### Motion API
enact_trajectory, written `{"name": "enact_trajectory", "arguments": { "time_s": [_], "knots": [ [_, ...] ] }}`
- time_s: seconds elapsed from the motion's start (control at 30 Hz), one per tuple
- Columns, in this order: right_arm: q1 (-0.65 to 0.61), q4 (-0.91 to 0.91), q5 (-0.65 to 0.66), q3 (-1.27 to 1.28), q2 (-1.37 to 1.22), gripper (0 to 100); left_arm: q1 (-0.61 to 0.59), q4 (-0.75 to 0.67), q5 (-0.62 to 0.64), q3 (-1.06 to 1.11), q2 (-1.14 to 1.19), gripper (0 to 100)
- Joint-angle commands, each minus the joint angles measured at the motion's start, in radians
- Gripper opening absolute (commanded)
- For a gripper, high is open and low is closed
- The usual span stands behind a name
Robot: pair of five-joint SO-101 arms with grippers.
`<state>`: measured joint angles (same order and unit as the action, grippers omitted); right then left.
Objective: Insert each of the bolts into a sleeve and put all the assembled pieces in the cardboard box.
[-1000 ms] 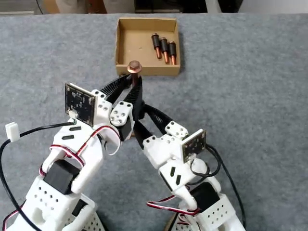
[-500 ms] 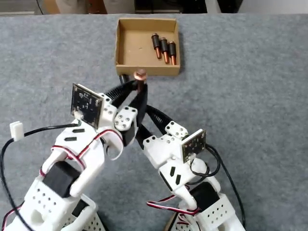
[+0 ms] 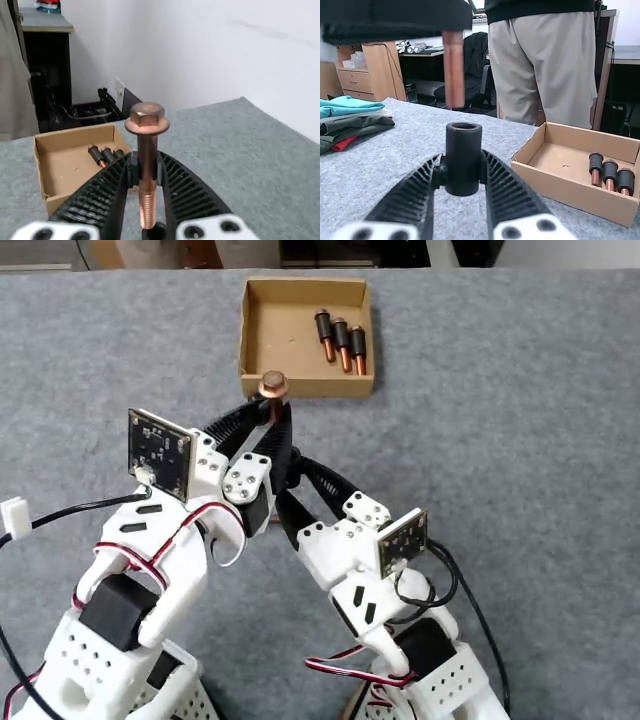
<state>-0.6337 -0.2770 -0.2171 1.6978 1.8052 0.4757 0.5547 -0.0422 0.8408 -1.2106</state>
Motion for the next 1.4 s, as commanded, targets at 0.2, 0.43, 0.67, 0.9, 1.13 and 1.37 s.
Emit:
{"name": "enact_trajectory", "arguments": {
  "time_s": [0.2, 0.43, 0.67, 0.9, 1.13, 1.37],
  "knots": [
    [-0.012, -0.002, -0.012, -0.010, 0.113, 0.2, 0.031, -0.034, 0.009, 0.035, 0.025, 2],
    [-0.012, -0.003, -0.012, -0.010, 0.113, 0.2, 0.034, -0.031, 0.011, 0.043, 0.031, 2],
    [-0.015, -0.021, -0.012, -0.010, 0.113, 0.2, 0.031, 0.080, 0.043, 0.025, 0.031, 2],
    [-0.035, -0.017, -0.011, -0.010, 0.114, 0.2, -0.003, 0.181, 0.137, -0.023, 0.031, 7],
    [-0.036, -0.017, -0.011, -0.010, 0.114, 0.2, -0.006, 0.189, 0.149, -0.023, 0.031, 8],
    [-0.038, -0.025, -0.011, -0.010, 0.114, 0.2, -0.008, 0.196, 0.149, -0.023, 0.031, 12]
  ]
}}
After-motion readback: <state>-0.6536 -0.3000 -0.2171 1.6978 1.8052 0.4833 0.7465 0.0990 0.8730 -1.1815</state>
